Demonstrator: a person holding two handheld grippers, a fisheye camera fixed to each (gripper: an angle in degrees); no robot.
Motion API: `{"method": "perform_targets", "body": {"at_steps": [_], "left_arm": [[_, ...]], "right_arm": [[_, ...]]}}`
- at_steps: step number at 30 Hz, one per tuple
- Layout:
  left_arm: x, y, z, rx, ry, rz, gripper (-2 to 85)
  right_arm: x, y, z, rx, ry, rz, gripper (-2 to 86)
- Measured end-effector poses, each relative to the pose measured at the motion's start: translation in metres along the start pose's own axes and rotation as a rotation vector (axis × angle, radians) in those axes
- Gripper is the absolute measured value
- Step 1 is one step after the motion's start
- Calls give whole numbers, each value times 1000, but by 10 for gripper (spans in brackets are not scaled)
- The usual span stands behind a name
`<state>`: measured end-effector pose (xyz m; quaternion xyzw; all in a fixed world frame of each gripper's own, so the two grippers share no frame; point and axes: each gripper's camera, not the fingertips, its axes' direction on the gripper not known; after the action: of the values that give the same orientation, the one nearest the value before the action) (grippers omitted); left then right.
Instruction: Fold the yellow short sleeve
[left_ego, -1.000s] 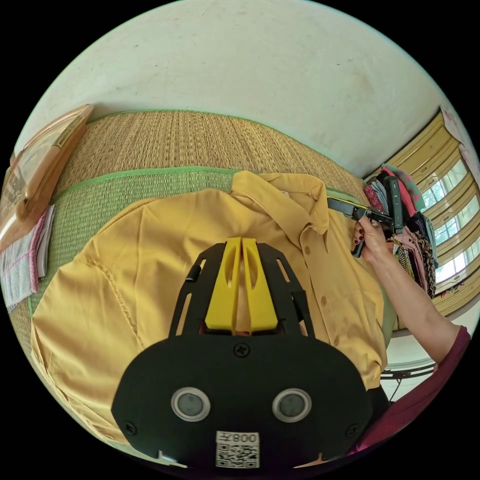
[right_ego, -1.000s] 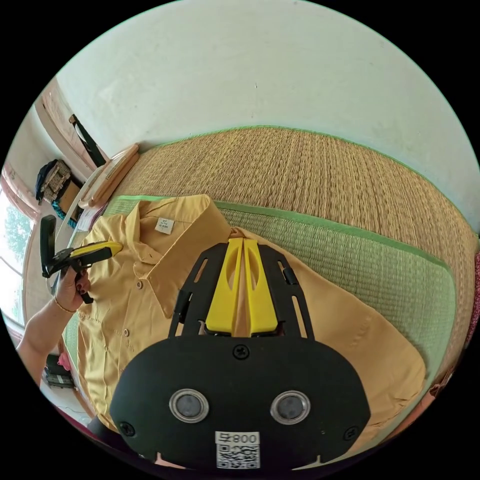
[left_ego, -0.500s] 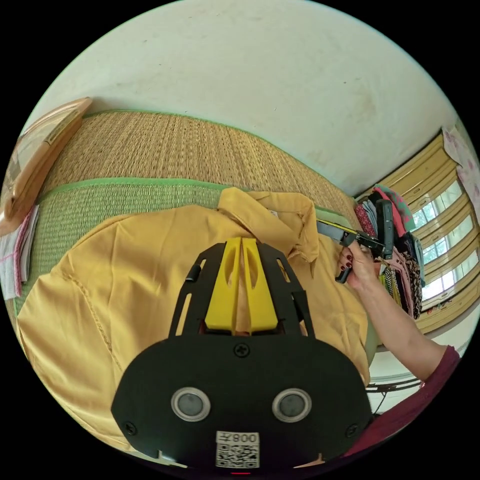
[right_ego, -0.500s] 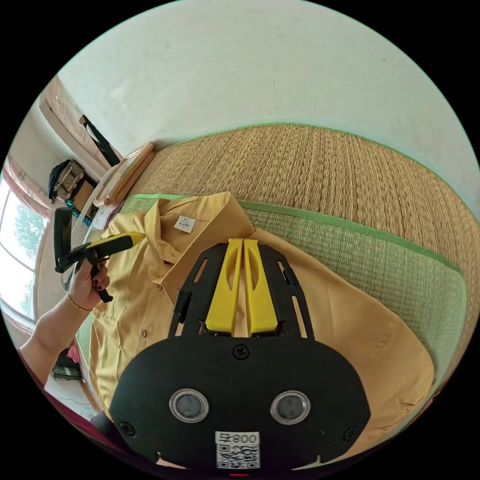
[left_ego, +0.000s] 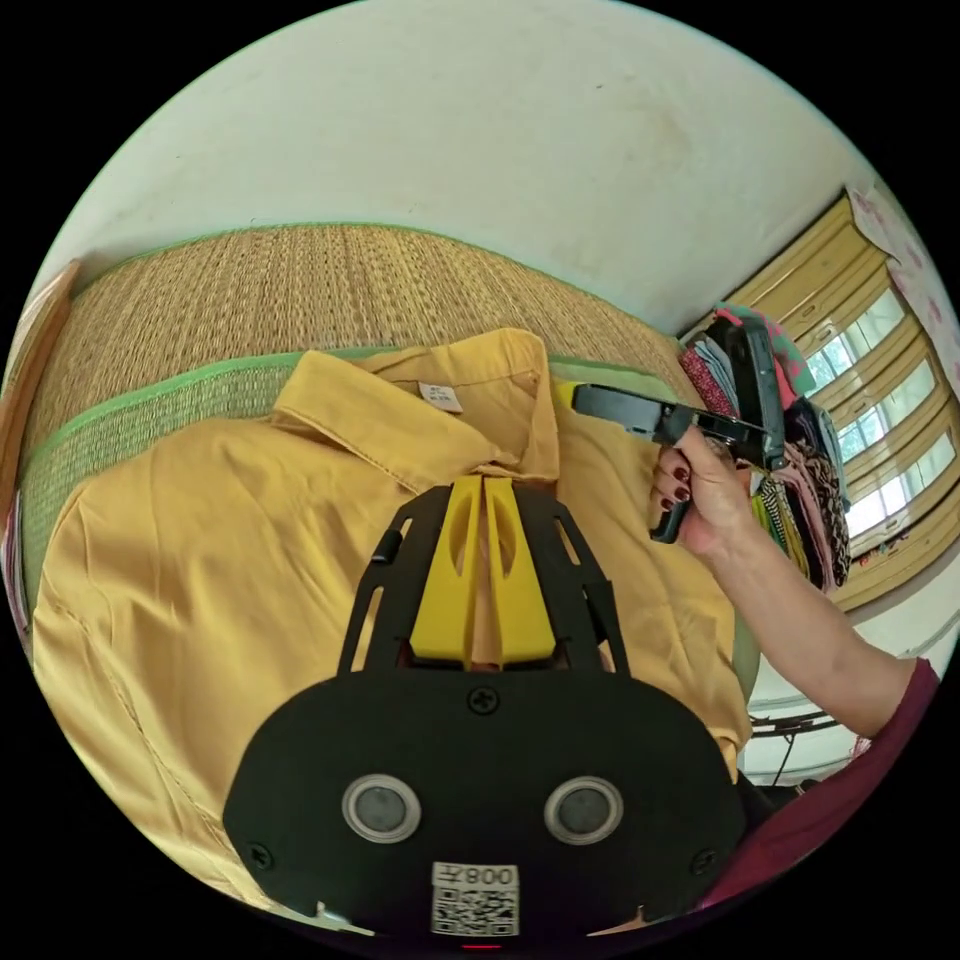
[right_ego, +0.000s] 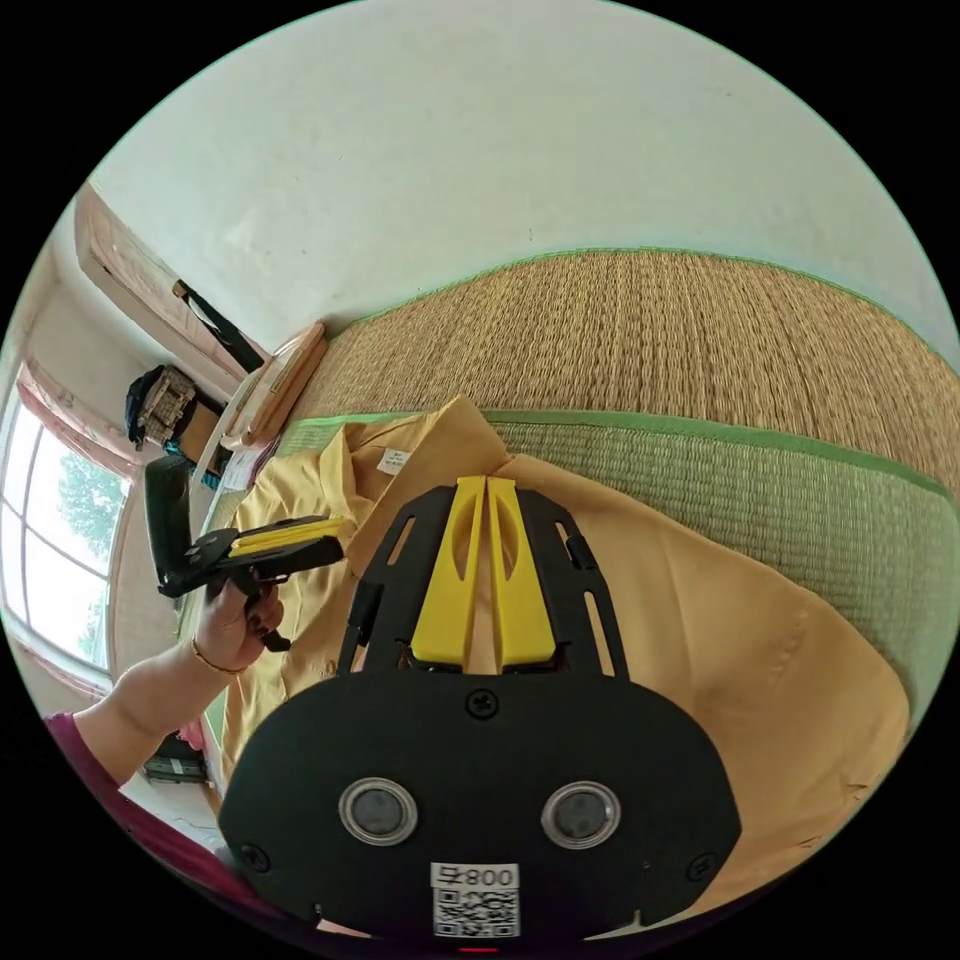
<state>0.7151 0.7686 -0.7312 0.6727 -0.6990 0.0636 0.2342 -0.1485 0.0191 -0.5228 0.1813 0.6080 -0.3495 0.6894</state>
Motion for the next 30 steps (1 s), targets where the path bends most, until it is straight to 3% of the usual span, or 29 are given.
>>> {"method": "perform_targets", "body": {"at_steps": [4, 7, 16, 22, 30], "left_arm": [[-2, 13, -10, 14, 78, -4, 3], [-1, 32, -26, 18, 137, 18, 3], [37, 80, -28, -141, 272, 88, 2], [109, 51, 9, -239, 370, 241, 2], [201, 11, 69, -276, 440, 395, 3]], "right_arm": [[13, 50, -54, 63, -153, -8, 2], [24, 118, -115, 134, -160, -7, 2], [73, 333, -255, 320, 249, 347, 13], [96, 337, -276, 245, 522, 426, 61], [114, 334, -262, 167, 523, 454, 60]]}}
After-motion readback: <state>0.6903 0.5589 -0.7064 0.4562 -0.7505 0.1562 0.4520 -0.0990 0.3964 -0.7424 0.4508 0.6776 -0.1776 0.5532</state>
